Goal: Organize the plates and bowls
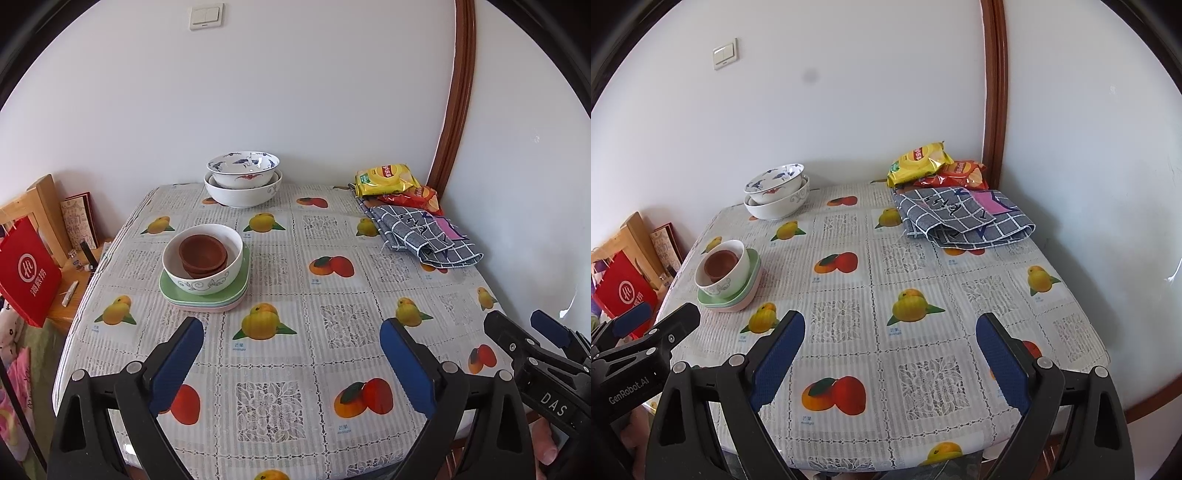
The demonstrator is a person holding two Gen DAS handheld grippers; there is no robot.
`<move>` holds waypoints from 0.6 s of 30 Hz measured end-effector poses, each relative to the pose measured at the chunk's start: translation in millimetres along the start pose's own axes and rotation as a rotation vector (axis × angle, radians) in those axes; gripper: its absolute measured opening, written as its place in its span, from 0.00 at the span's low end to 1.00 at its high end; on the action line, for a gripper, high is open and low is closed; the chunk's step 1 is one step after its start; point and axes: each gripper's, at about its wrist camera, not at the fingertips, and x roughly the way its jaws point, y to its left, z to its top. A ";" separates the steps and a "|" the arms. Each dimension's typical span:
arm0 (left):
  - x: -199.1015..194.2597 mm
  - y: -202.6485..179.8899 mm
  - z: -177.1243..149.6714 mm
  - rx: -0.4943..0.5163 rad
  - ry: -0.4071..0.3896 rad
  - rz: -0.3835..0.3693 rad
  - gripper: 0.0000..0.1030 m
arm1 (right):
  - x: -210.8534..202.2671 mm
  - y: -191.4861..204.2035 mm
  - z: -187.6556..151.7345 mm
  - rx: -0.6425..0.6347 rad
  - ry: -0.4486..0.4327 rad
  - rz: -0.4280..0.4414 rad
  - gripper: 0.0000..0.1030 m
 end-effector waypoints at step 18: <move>-1.1 -1.5 -0.7 0.001 -0.005 0.006 0.94 | -1.0 0.5 -1.7 0.001 0.003 0.006 0.90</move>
